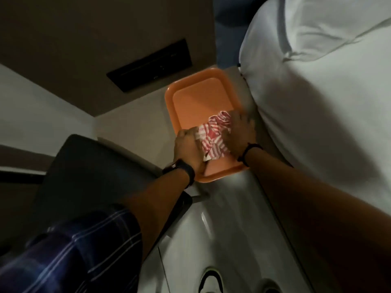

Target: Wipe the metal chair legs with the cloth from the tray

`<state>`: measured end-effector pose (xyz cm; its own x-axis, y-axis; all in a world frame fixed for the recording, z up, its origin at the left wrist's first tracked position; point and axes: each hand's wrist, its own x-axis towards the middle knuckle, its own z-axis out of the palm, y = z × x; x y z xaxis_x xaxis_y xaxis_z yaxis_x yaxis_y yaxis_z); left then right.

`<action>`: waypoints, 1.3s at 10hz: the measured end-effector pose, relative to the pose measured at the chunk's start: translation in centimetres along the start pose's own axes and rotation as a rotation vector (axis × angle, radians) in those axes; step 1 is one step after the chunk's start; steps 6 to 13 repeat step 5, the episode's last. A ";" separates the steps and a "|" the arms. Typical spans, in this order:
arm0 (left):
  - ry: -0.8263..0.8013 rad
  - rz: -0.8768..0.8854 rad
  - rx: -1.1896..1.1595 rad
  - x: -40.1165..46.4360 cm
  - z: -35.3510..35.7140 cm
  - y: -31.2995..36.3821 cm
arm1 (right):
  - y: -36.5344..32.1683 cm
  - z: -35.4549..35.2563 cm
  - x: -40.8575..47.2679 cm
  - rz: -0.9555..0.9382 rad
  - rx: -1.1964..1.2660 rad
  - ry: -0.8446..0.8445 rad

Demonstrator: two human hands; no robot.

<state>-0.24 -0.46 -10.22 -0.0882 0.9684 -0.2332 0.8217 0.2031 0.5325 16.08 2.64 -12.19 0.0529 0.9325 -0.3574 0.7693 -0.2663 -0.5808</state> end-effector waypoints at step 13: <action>0.100 0.232 0.424 -1.3 -7.2 4.1 | -3.5 -8.4 -10.5 -0.108 -0.174 0.073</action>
